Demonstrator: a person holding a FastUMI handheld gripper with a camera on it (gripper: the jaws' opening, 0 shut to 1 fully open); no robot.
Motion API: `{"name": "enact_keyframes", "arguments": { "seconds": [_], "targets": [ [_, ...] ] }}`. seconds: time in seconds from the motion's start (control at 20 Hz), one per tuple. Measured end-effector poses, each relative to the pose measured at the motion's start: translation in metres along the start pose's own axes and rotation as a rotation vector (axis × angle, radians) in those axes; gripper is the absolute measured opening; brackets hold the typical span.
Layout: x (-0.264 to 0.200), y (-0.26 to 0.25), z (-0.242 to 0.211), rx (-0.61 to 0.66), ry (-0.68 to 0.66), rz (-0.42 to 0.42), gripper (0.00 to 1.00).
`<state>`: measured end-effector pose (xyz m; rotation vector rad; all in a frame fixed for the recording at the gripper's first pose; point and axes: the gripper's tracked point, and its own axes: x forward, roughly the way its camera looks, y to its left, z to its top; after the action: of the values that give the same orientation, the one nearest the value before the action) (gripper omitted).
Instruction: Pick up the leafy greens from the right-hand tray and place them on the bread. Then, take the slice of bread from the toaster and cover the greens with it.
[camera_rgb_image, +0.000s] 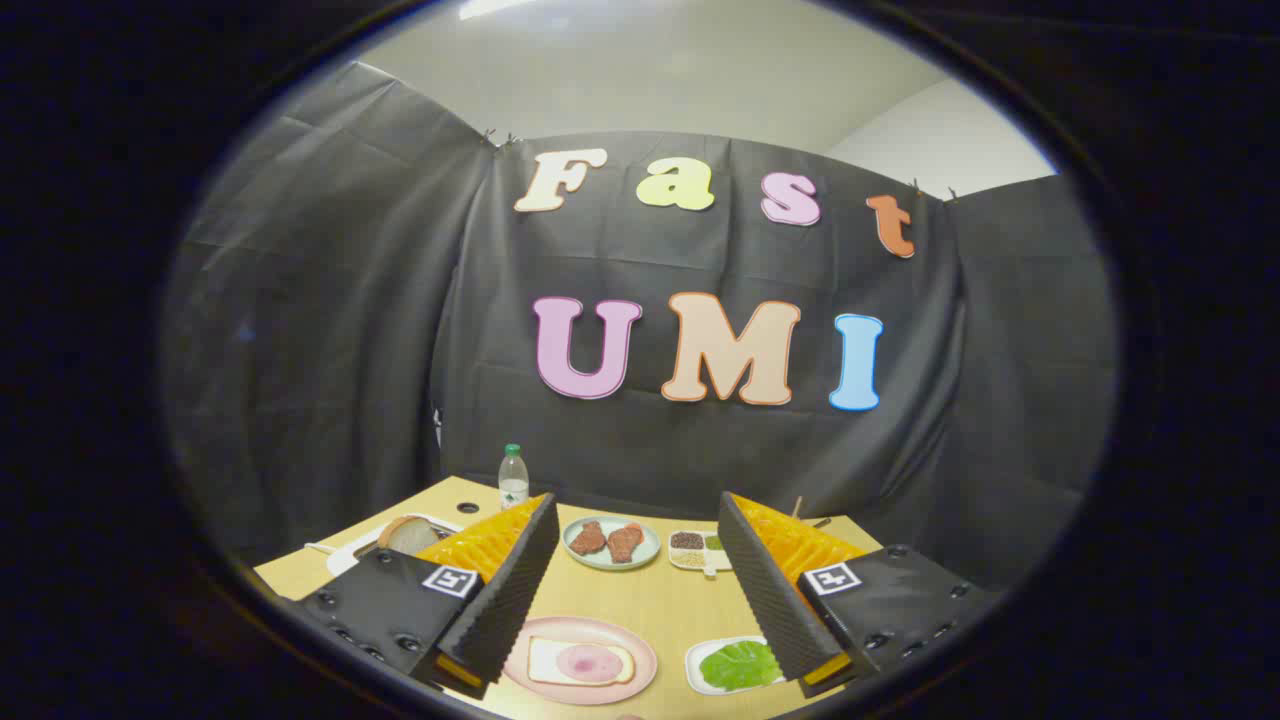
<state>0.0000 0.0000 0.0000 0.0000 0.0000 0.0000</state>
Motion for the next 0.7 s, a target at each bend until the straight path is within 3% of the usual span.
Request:
{"name": "enact_keyframes", "arguments": {
  "seconds": [0.7],
  "targets": [
    [0.004,0.021,-0.009,0.051,0.019,0.069,1.0]
  ]
}}
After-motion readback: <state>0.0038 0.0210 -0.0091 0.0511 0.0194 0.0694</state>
